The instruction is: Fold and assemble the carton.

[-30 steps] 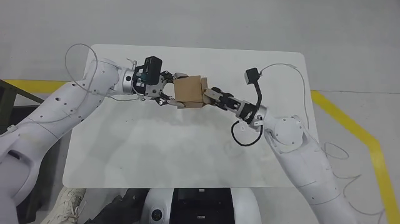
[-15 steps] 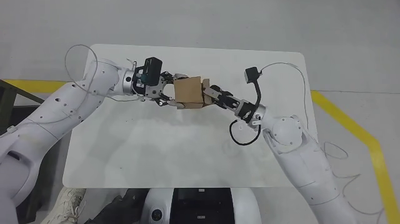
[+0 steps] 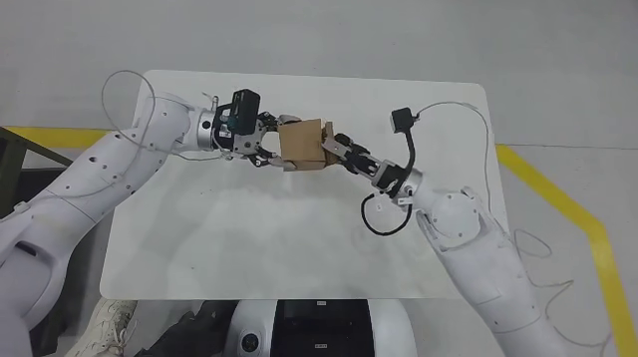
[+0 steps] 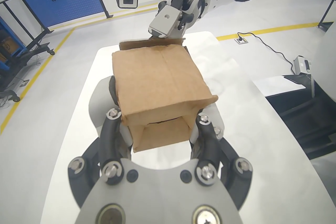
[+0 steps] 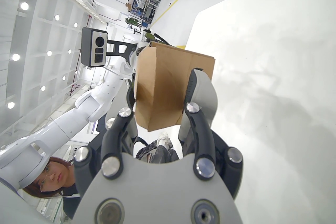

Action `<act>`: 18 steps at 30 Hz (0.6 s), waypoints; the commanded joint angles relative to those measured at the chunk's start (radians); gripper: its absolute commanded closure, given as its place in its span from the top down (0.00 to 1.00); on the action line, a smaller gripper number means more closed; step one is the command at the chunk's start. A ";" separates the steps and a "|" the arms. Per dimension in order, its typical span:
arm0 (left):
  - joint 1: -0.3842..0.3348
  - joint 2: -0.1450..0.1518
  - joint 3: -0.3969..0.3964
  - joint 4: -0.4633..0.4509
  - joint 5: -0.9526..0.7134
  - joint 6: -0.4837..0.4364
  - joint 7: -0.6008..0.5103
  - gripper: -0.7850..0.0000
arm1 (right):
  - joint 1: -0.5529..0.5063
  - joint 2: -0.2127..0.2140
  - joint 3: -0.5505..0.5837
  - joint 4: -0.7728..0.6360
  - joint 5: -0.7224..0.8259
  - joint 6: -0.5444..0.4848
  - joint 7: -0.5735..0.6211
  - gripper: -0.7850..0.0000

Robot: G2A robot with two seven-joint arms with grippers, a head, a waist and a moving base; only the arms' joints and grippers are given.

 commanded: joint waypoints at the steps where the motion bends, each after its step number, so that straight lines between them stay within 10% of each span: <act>1: 0.004 -0.002 -0.003 0.003 -0.004 0.000 0.000 0.38 | -0.006 0.001 0.008 0.000 0.020 -0.008 0.010 0.48; 18: 0.016 -0.007 -0.019 0.010 0.002 0.000 0.007 0.37 | -0.004 0.003 0.026 0.023 0.052 -0.011 0.020 0.32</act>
